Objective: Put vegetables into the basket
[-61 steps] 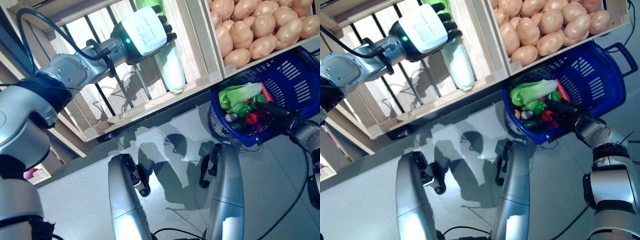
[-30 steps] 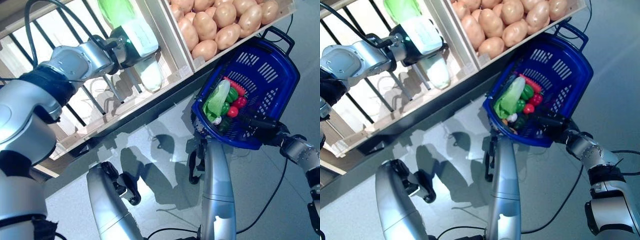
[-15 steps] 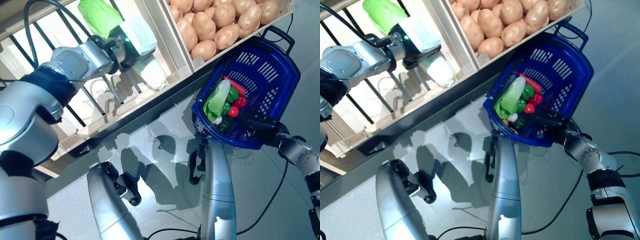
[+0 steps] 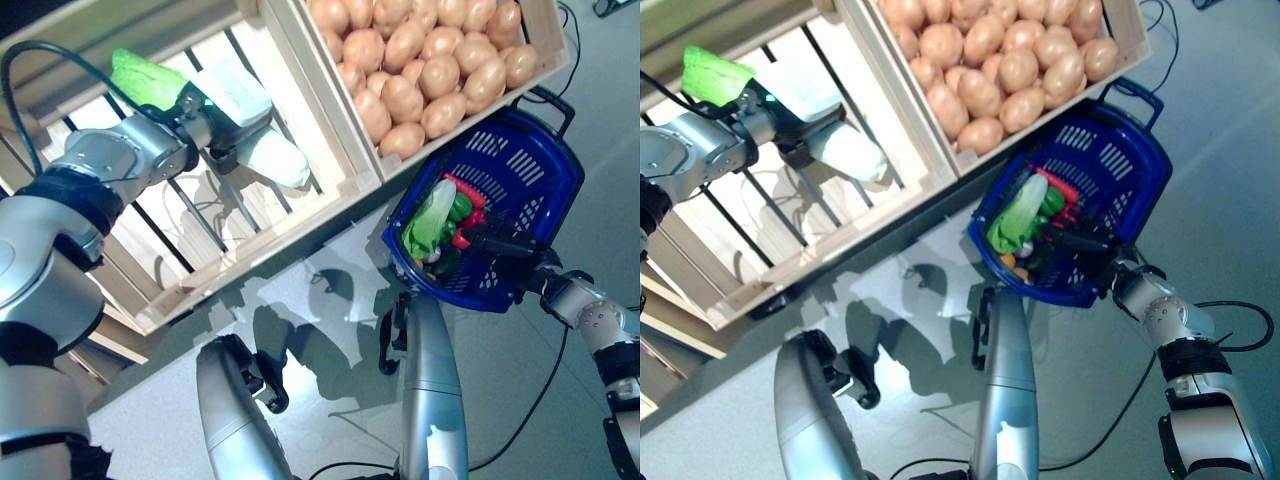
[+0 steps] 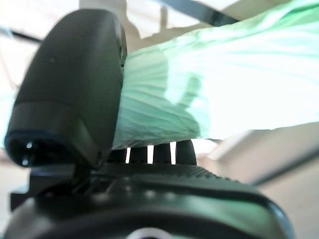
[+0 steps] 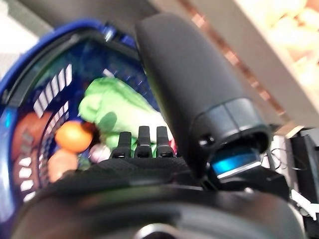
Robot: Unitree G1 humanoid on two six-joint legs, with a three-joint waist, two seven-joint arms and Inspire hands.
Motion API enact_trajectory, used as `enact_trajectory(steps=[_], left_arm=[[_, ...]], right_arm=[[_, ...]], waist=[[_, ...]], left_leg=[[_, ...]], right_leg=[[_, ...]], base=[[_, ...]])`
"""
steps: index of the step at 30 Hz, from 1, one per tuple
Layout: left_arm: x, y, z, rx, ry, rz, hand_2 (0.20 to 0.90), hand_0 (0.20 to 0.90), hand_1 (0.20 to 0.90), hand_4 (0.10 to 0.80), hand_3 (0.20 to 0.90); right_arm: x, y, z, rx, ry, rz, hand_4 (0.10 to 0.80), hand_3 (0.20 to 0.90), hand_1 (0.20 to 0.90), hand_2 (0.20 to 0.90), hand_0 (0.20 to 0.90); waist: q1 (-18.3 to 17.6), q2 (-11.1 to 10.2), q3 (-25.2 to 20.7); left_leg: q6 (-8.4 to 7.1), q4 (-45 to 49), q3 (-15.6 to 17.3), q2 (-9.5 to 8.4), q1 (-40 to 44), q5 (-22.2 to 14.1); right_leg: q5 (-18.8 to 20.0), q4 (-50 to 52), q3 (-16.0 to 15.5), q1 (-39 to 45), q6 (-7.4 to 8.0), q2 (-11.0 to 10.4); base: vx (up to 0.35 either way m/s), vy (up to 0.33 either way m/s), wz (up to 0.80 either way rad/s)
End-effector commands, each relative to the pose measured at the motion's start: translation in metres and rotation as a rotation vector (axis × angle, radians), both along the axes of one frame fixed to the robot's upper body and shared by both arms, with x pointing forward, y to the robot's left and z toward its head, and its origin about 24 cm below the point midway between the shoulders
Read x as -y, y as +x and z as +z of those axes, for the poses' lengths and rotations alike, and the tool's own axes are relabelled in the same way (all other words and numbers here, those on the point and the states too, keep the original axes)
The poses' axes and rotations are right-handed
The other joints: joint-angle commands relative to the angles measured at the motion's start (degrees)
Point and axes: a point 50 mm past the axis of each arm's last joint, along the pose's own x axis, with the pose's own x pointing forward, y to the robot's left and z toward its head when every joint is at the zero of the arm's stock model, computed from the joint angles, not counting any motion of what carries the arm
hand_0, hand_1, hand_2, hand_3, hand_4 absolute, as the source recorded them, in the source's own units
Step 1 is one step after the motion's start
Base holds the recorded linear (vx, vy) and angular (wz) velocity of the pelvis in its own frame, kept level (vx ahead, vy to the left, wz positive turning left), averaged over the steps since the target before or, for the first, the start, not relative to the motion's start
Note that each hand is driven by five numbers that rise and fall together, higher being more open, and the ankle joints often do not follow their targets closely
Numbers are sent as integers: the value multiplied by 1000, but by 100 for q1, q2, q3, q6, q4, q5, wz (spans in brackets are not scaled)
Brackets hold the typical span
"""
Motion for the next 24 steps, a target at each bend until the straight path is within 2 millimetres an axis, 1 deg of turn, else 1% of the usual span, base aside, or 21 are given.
enact_trajectory(steps=[1, 4, 7, 9, 12, 13, 14, 16, 17, 18, 19, 20, 21, 22, 24], left_arm=[[-30, -14, 18, 209, -264, -9, 300, 300, 300, 400, 300], [-37, -17, 9, 231, -375, -35, 300, 300, 300, 400, 300], [-39, -21, 1, 247, -487, -77, 300, 300, 300, 400, 300], [-38, -22, 0, 250, -536, -98, 300, 300, 300, 400, 300], [-35, -25, -4, 253, -681, -150, 300, 300, 300, 400, 300], [-33, -25, -8, 244, -762, -172, 300, 300, 300, 400, 300], [-32, -25, -9, 239, -792, -184, 300, 300, 300, 400, 300], [-30, -27, -20, 210, -925, -218, 300, 300, 300, 400, 300], [-28, -28, -32, 179, -1062, -254, 300, 300, 300, 400, 300], [-28, -29, -40, 156, -1127, -267, 300, 300, 300, 400, 300], [-28, -30, -41, 151, -1153, -273, 300, 300, 300, 400, 300], [-27, -30, -50, 123, -1247, -293, 300, 300, 300, 400, 300], [-26, -31, -63, 82, -1347, -309, 300, 300, 300, 400, 300], [-26, -32, -70, 53, -1407, -319, 300, 300, 300, 400, 300], [-22, -31, -77, 21, -1480, -334, 300, 300, 300, 400, 300]], right_arm=[[-17, 7, 11, 147, 32, 1, 800, 900, 900, 900, 900], [-25, 9, 8, 141, 8, 19, 800, 900, 900, 900, 900], [-34, 10, 7, 141, -6, 31, 800, 900, 900, 900, 900], [-36, 11, 8, 144, -13, 37, 800, 900, 900, 900, 900], [-44, 13, 11, 179, -67, 48, 800, 900, 900, 900, 900], [-50, 15, 16, 239, -135, 74, 800, 900, 900, 900, 900], [-54, 15, 18, 253, -148, 76, 800, 900, 900, 900, 900], [-68, 15, 28, 350, -278, 124, 800, 900, 900, 900, 900], [-80, 12, 35, 439, -426, 174, 800, 900, 900, 900, 900], [-84, 10, 38, 475, -509, 188, 800, 900, 900, 900, 900], [-85, 10, 39, 483, -537, 197, 800, 900, 900, 900, 900], [-89, 8, 42, 516, -625, 216, 800, 900, 900, 900, 900], [-91, 5, 43, 552, -760, 226, 800, 900, 900, 900, 900], [-92, 4, 44, 575, -825, 242, 800, 900, 900, 900, 900], [-95, 4, 48, 592, -859, 265, 800, 900, 900, 900, 900]], waist=[[-47, 26, -982], [25, 36, -1090], [125, 42, -1165], [172, 47, -1199], [271, 34, -1305], [312, 30, -1351], [330, 28, -1371], [380, 25, -1437], [423, 13, -1515], [438, 9, -1548], [438, 11, -1558], [454, 10, -1606], [469, 15, -1685], [479, 22, -1733], [484, 32, -1804]], left_leg=[[246, -840, 7, -3, -97, 562], [223, -1329, 87, -90, 350, 774], [202, -1898, 140, -191, 843, 982], [194, -2146, 160, -234, 1047, 1052], [183, -2617, 244, -295, 1540, 1157], [180, -2863, 287, -325, 1778, 1221], [174, -2962, 309, -338, 1871, 1243], [168, -3341, 378, -400, 2211, 1355], [231, -3818, 483, -478, 2505, 1633], [232, -3990, 521, -524, 2677, 1684], [231, -4069, 541, -540, 2749, 1706], [236, -4306, 610, -602, 2971, 1777], [226, -4660, 706, -677, 3274, 1885], [226, -4849, 752, -714, 3426, 1956], [207, -5203, 848, -774, 3691, 2080]], right_leg=[[767, -950, -23, 564, 196, -398], [850, -1427, -138, 1010, 171, -356], [924, -1904, -233, 1477, 118, -317], [938, -2078, -282, 1669, 100, -316], [976, -2452, -431, 2160, 86, -326], [996, -2620, -491, 2392, 93, -316], [1004, -2682, -519, 2477, 98, -312], [1069, -2959, -596, 2805, 116, -280], [1275, -3333, -696, 3078, 70, -207], [1308, -3492, -727, 3251, 81, -172], [1321, -3559, -737, 3319, 84, -153], [1352, -3752, -774, 3519, 96, -85], [1411, -4076, -826, 3801, 106, 26], [1447, -4248, -849, 3942, 111, 91], [1502, -4564, -901, 4177, 103, 211]], base=[[21, 39, -4], [33, 28, 1], [43, 20, -7], [25, 16, -5], [61, 13, 3], [78, 19, 3], [63, 22, -7], [24, 15, -18], [8, 13, -13], [4, 10, -4], [67, 12, -3], [106, 15, -8], [133, 16, -14], [122, 7, -15], [87, -6, -10]])
